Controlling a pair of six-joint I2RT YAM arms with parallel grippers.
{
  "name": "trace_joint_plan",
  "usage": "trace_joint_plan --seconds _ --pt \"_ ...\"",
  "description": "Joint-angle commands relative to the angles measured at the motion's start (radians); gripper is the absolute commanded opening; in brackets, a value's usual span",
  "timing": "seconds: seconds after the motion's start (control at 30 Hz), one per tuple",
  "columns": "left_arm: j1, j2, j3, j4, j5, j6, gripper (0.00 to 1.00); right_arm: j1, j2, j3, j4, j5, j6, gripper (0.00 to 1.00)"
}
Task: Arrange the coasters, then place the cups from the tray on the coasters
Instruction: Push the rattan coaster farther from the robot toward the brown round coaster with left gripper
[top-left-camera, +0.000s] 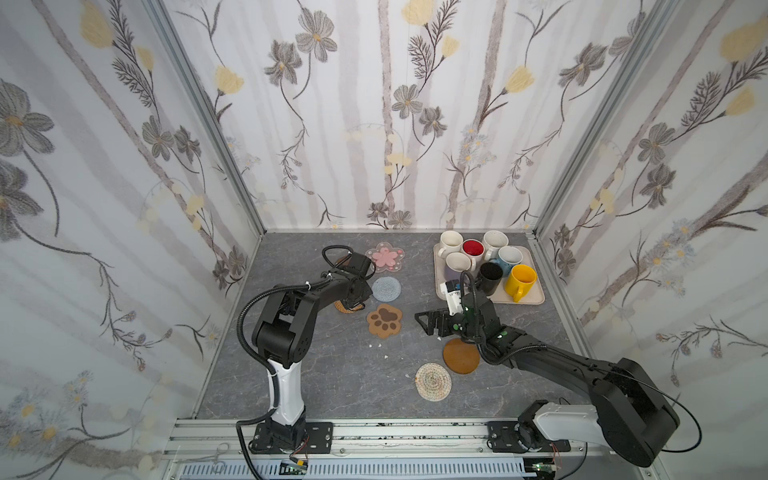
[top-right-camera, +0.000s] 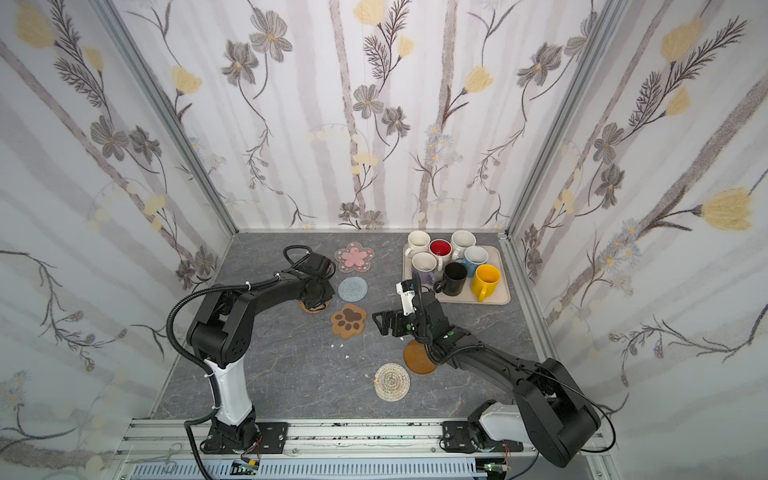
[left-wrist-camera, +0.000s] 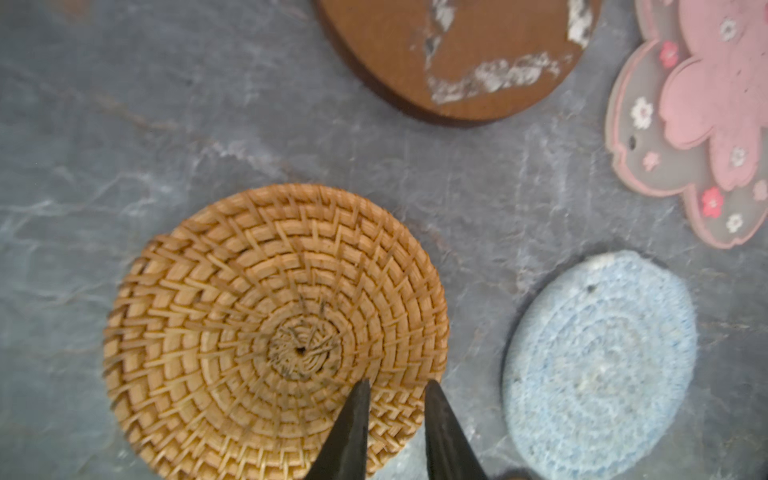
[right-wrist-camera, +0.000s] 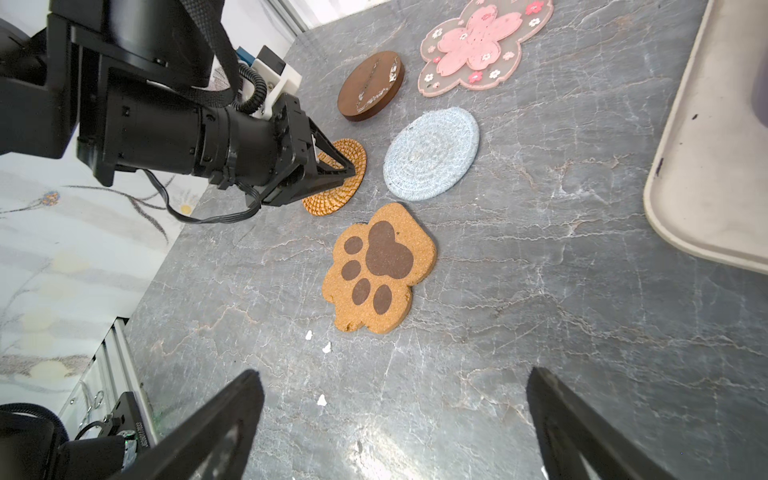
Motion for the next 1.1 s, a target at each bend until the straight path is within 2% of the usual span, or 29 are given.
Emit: trace_joint_plan --seconds 0.0,0.2,0.6,1.07 --pt "0.005 0.057 0.051 -0.043 0.021 0.021 0.27 -0.003 -0.004 0.001 0.005 0.012 -0.01 1.0" --pt "0.031 0.117 0.121 -0.048 0.033 0.039 0.27 -0.007 0.005 -0.004 0.014 0.011 -0.008 1.0" --pt "0.078 0.146 0.174 -0.064 0.028 0.075 0.27 -0.007 0.04 0.003 0.023 0.012 -0.007 1.0" --pt "0.07 0.036 -0.035 -0.055 0.013 0.063 0.29 -0.008 0.031 0.001 0.024 0.018 -0.008 1.0"
